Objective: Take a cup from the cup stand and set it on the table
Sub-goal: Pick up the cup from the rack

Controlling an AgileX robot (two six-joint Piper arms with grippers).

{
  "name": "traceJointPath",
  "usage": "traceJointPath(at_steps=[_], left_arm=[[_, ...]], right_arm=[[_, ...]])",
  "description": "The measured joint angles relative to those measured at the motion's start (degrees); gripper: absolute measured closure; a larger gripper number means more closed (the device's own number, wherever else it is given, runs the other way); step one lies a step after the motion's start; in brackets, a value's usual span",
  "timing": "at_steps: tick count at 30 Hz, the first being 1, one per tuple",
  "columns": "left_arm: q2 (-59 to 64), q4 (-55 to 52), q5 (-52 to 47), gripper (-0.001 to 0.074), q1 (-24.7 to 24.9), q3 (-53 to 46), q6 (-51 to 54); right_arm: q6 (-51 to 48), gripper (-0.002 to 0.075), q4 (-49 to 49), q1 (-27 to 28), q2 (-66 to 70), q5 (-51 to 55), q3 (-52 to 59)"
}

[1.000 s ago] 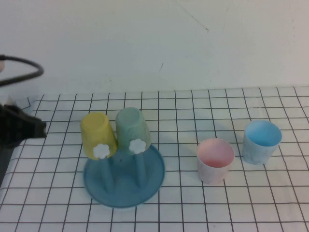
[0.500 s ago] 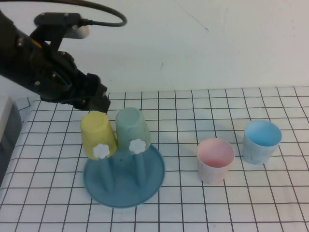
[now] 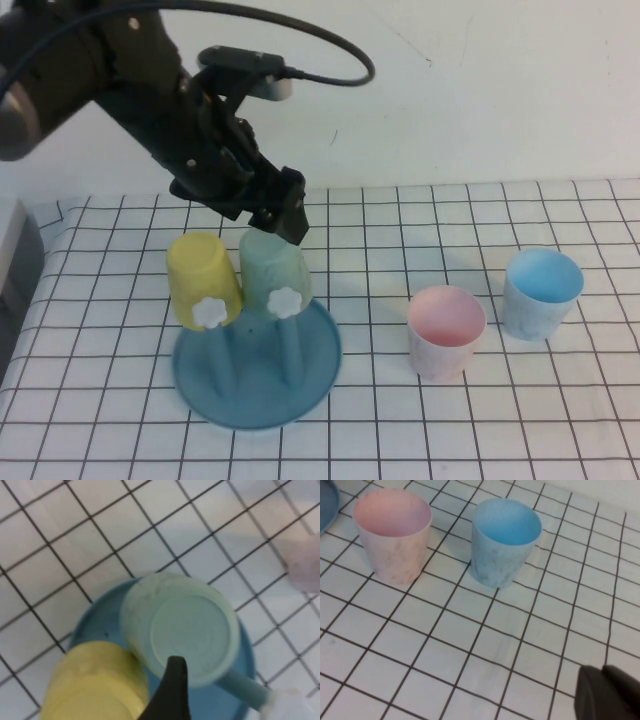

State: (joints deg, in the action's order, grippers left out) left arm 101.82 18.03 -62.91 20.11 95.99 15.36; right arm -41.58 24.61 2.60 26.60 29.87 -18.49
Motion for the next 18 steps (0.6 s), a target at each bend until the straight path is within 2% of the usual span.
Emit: traceJointPath(at_steps=[6,18], left_arm=[[5.7,-6.1,-0.2,0.0095,2.6,4.3,-1.1],[9.5,-9.5,0.0,0.0091,2.6,6.1,-4.5]], right_arm=[[-0.7,0.0729,0.5,0.0,0.0,0.0,0.0],[-0.8,0.0729,0.6,0.0,0.0,0.0,0.0]])
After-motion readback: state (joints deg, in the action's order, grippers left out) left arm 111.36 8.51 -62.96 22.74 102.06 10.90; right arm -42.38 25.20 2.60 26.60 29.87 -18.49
